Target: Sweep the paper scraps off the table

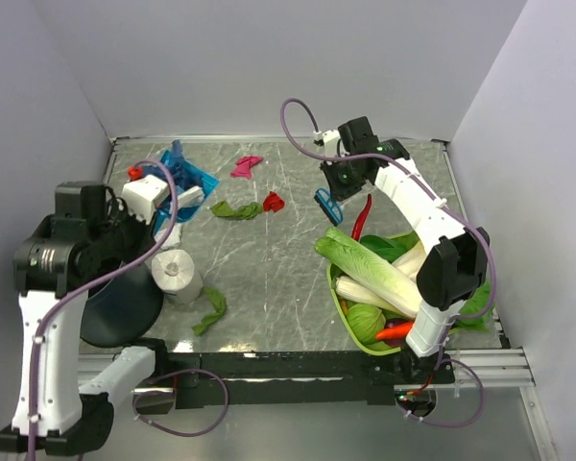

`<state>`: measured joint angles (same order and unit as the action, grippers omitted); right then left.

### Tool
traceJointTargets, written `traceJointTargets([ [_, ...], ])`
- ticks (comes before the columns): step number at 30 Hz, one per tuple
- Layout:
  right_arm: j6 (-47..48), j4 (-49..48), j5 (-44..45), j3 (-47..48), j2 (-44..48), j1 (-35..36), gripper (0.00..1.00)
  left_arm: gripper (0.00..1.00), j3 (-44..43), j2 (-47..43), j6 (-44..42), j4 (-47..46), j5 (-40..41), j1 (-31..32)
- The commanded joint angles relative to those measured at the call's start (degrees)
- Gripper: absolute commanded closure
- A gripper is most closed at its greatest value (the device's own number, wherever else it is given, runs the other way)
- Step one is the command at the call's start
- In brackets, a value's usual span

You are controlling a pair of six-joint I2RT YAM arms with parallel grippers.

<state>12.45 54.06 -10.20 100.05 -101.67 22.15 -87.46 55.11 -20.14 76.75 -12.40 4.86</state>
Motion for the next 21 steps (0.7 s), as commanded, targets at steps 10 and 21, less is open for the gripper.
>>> traceJointTargets([
  [10,-0.32,0.6,-2.02,1.29,-0.98,3.6,1.0,0.99,0.62,-7.03,3.26,1.91,7.48,-11.45],
  [21,-0.23,1.31,-2.81,2.34,-2.92,4.39,1.0,0.99,0.36,-6.77,5.2,2.0,9.06,-19.19],
])
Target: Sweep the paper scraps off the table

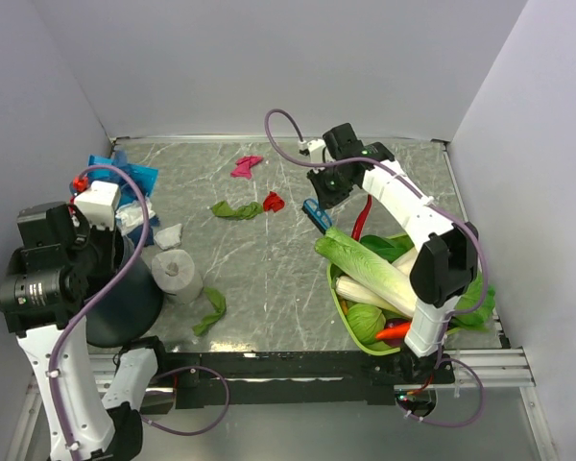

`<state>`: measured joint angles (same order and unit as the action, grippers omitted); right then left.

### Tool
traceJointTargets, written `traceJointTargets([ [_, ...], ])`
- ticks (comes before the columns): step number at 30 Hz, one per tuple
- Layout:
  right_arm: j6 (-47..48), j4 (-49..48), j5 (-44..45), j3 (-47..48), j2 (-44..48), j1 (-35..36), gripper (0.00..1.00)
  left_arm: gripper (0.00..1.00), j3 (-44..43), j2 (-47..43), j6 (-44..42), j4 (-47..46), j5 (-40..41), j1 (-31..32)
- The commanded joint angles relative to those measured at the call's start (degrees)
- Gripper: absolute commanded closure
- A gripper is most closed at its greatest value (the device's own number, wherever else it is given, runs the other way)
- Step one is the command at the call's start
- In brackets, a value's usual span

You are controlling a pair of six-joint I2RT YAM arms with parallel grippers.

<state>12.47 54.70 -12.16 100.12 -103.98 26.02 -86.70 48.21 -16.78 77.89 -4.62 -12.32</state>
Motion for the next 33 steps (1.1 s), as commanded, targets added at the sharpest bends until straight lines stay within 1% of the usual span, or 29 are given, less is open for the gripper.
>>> traceJointTargets([
  [1,-0.34,0.76,-1.11,2.36,-0.95,0.52,1.0,0.99,-0.4,0.31,1.83,0.95,1.54,-2.71],
  [7,-0.43,1.9,-1.9,3.68,-2.36,0.52,1.0,0.99,1.09,-0.04,0.95,0.86,4.79,-3.77],
  [8,-0.34,1.99,-1.99,3.86,-2.45,0.52,1.0,0.99,1.53,-0.22,0.95,0.95,6.45,-3.77],
  [15,-0.08,3.05,-2.86,4.3,-2.71,0.61,1.0,0.99,6.36,-3.38,1.22,0.86,10.25,-5.0],
  [21,-0.43,2.35,-2.34,4.3,-2.1,0.44,1.0,0.99,5.13,-2.42,1.22,0.95,12.53,-7.28],
  [25,-0.08,2.25,-1.73,3.33,-1.4,0.52,1.0,0.99,5.83,-2.33,0.96,0.86,13.67,-8.77],
  [33,0.63,2.78,-1.55,4.74,-2.54,0.43,1.0,0.99,7.42,-2.85,-0.8,1.04,21.22,-9.74],
])
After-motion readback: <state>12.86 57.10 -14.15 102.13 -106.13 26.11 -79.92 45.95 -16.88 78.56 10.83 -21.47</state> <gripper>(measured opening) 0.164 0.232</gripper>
